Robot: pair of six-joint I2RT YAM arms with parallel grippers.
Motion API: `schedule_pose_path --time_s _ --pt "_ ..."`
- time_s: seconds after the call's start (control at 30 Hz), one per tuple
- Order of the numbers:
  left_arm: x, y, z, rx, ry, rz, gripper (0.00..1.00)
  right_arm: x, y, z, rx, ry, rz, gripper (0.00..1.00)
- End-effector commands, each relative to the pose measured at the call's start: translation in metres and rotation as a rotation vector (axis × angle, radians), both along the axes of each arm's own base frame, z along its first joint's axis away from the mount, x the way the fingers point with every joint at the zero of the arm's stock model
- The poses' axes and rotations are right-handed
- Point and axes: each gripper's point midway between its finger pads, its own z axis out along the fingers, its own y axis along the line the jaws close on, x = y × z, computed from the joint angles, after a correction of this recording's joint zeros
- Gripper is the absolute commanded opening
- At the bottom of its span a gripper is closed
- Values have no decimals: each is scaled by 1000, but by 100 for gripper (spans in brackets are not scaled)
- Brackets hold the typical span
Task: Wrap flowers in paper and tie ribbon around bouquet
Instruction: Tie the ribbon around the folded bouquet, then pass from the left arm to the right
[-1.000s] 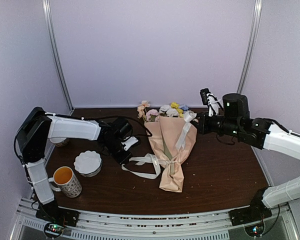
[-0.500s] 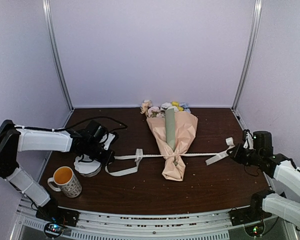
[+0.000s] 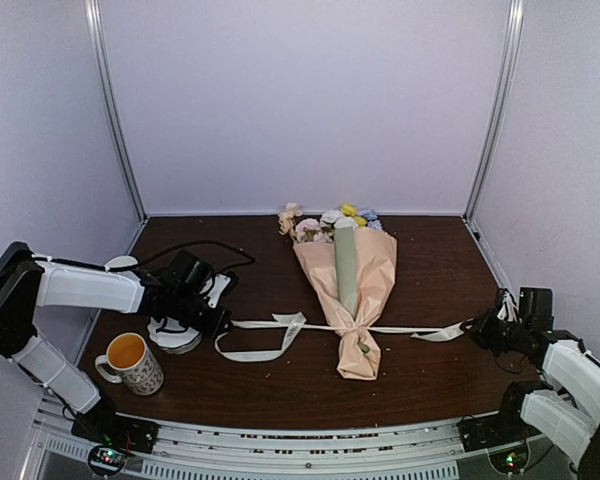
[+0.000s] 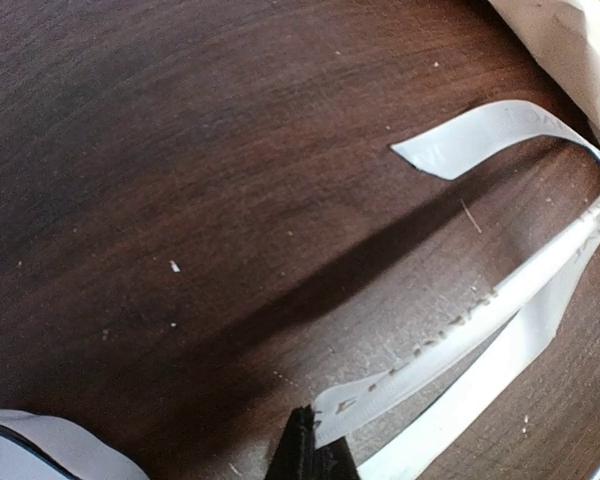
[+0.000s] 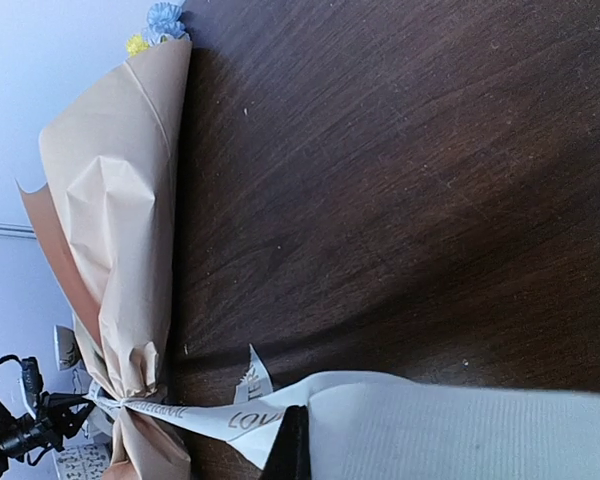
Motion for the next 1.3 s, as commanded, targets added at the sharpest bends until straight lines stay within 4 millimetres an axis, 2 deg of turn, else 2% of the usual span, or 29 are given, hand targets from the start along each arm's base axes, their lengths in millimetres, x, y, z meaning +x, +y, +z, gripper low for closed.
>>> schedule_pose_path --time_s 0.0,0.1,0.17,0.23,0.27,0.37,0.43,0.5,0.57,0.63,0.67,0.73,0.8,0.83,0.9,0.97,1.07,1.17,1.27 --pt "1 28 2 92 -31 19 0 7 -44 -7 -180 27 -144 1" --pt "-2 -20 42 61 -180 -146 0 1 -32 -12 -224 83 -78 22" --pt "-5 -48 74 36 -272 -232 0 0 -27 -5 -272 89 -63 37" --pt "-8 -71 108 3 -363 -306 0 0 -19 11 -316 64 -44 45" --pt "-12 -81 126 -21 -407 -345 0 4 -15 25 -332 32 -41 47" --pt "-28 -108 173 -98 -518 -463 0 7 -5 60 -400 -20 -23 51" --pt "-40 -122 197 -143 -577 -528 0 11 8 82 -435 -75 11 53" --pt "-54 -135 217 -209 -623 -593 0 19 39 104 -425 -175 108 53" --pt "-69 -148 232 -276 -660 -671 0 22 93 127 -362 -310 300 53" --pt "-75 -155 242 -320 -686 -700 0 8 160 152 -244 -463 541 52" --pt "-75 -157 243 -330 -692 -704 0 0 187 164 -204 -529 637 52" --pt "-74 -161 243 -332 -692 -709 0 -14 234 175 -182 -610 795 52" --pt "-72 -164 241 -323 -684 -710 0 -20 266 177 -215 -637 889 54" --pt "-71 -164 239 -320 -682 -710 0 -20 281 184 -223 -660 917 55" --pt "-70 -166 239 -320 -680 -705 0 -23 309 182 -231 -666 997 60" --pt "-69 -167 239 -318 -680 -703 0 -25 330 181 -236 -669 1048 66" --pt "-66 -165 239 -308 -686 -691 0 -24 345 178 -233 -673 1075 65" --pt "-63 -163 238 -292 -692 -672 0 -31 351 180 -192 -689 1117 63" --pt "-55 -161 236 -265 -702 -638 0 -39 349 181 -164 -709 1141 63"
